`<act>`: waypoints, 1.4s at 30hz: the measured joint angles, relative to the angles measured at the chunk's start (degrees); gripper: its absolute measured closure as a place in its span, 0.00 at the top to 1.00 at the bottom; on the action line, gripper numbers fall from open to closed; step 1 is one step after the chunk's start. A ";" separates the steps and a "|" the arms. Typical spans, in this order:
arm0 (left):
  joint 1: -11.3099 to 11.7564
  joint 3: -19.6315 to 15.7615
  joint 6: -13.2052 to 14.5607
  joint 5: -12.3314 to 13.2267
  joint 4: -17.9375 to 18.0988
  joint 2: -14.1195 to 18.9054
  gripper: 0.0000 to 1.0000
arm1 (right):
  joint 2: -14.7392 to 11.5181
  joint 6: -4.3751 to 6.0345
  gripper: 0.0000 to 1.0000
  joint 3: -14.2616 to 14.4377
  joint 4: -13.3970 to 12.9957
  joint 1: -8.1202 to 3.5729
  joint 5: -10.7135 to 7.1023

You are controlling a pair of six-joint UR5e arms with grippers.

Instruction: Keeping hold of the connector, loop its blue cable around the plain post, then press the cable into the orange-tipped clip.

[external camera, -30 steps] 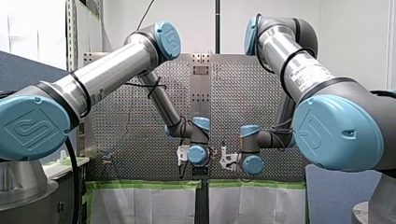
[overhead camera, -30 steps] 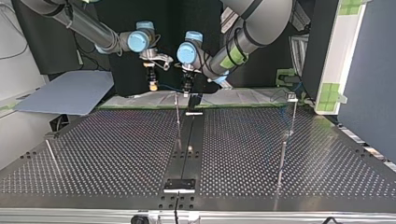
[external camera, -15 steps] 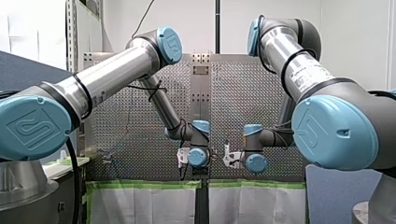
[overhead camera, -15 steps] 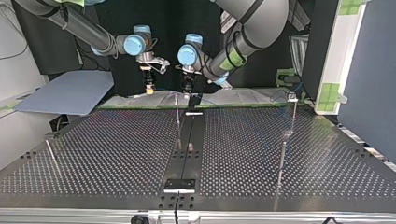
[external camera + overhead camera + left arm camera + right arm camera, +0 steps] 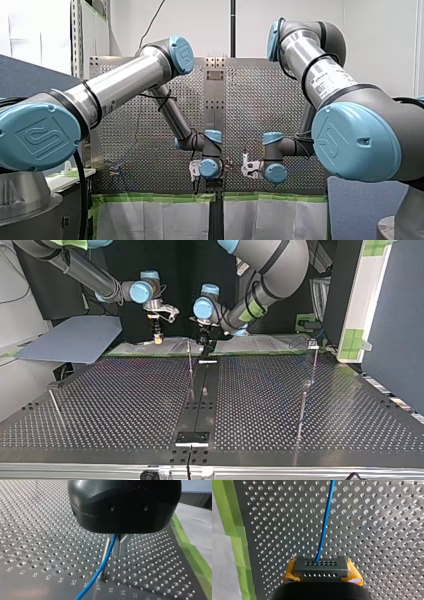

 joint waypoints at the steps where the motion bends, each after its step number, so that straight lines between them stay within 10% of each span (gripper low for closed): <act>1: 0.18 0.40 -0.11 0.24 -0.35 0.00 0.00 | 0.18 0.01 0.02 -0.31 0.10 -0.17 -0.14; 25: 4.27 5.80 -0.13 2.25 -4.46 -0.01 0.00 | 2.51 -0.21 0.02 -11.92 10.66 -4.61 -1.88; 42: 4.53 5.79 2.09 0.71 -6.16 0.03 0.00 | 2.51 0.03 0.02 -13.21 11.11 -6.65 -4.19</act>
